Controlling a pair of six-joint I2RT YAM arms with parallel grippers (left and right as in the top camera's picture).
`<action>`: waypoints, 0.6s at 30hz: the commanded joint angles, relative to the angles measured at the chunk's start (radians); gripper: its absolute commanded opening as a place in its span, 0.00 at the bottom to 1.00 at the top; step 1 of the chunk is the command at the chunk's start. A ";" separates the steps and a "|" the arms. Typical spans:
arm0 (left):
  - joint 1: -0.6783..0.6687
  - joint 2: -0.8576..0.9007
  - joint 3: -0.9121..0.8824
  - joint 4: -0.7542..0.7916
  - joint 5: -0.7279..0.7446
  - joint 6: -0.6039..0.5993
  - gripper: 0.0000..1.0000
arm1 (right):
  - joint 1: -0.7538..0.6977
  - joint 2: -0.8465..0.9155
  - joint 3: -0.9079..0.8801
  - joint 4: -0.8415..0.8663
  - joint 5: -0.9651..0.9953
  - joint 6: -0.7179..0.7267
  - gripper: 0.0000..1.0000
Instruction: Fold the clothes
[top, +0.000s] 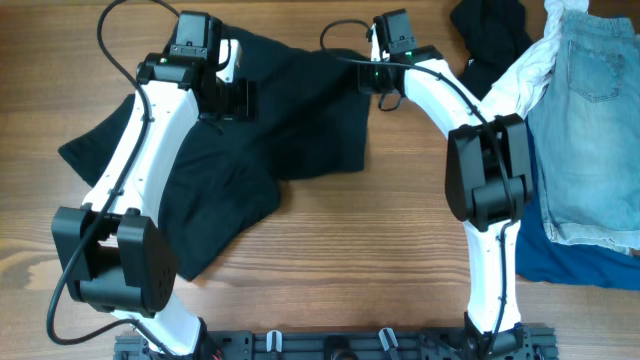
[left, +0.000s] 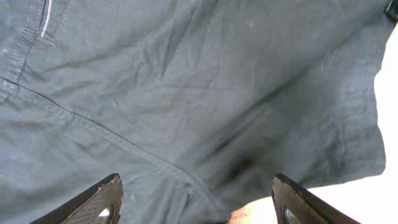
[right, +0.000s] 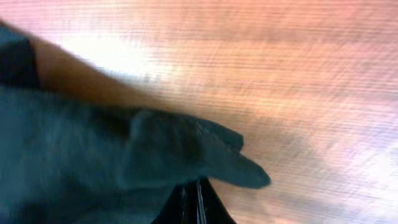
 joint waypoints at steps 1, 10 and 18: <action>-0.003 -0.013 -0.005 0.034 -0.010 0.011 0.80 | -0.078 0.026 -0.006 0.061 0.035 0.047 0.04; -0.002 -0.011 -0.005 0.169 -0.029 -0.045 0.91 | -0.226 0.026 0.097 0.006 -0.124 0.001 0.18; 0.046 -0.011 -0.005 0.169 -0.163 -0.088 1.00 | -0.200 -0.065 0.261 -0.399 -0.317 -0.070 1.00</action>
